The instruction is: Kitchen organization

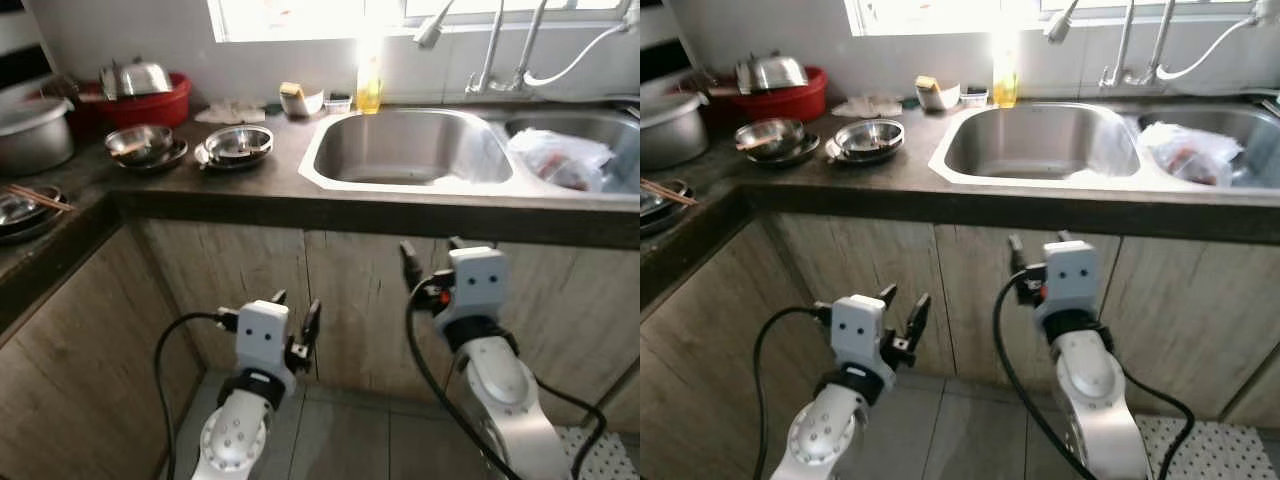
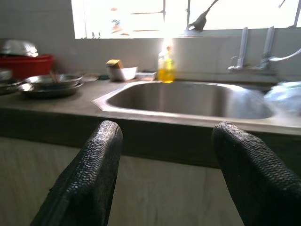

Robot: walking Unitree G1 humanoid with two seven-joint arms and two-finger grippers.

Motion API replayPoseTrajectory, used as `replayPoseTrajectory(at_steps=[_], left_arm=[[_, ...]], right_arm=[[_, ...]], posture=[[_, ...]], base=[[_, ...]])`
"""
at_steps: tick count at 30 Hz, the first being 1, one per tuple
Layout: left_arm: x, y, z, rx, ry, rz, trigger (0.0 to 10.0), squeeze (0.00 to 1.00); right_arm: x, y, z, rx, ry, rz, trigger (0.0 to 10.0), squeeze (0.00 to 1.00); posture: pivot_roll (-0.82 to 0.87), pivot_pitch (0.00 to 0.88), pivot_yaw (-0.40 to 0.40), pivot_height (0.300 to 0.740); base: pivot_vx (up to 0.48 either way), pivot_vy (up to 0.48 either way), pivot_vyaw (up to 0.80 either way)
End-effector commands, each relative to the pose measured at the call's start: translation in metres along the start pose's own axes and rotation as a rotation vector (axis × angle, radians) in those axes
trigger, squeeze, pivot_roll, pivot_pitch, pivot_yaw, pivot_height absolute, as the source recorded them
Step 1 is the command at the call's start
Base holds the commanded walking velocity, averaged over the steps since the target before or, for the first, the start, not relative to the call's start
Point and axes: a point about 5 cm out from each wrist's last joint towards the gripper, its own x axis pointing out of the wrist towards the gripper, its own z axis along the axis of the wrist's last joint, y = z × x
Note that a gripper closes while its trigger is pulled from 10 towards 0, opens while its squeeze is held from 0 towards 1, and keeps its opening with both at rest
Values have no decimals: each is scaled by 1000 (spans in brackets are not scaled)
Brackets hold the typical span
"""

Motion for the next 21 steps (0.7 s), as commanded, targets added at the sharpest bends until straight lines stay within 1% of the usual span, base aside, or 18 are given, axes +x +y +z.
replayPoseTrajectory(at_steps=[1, 2, 12, 20, 21], left_arm=[[-1, 5, 0, 17, 4, 14, 10000, 0], [-1, 5, 0, 17, 4, 14, 10000, 0], [1, 8, 2, 12, -3, 36, 10000, 0], [2, 8, 2, 16, -1, 31, 10000, 0], [2, 8, 2, 17, -2, 31, 10000, 0]], right_arm=[[1, 7, 3, 15, -5, 26, 10000, 0], [1, 7, 3, 15, -5, 26, 10000, 0], [0, 9, 0, 14, 11, 47, 10000, 0], [-2, 12, -4, 6, 27, 68, 10000, 0], [-3, 12, -3, 5, 27, 69, 10000, 0]], posture=[[96, 17, 0, 740], [96, 17, 0, 740], [97, 20, -2, 740], [97, 22, 3, 740], [98, 25, -2, 740]], base=[[-262, 0, 0], [-262, 0, 0], [0, 0, 0], [0, 0, 0], [0, 0, 531]])
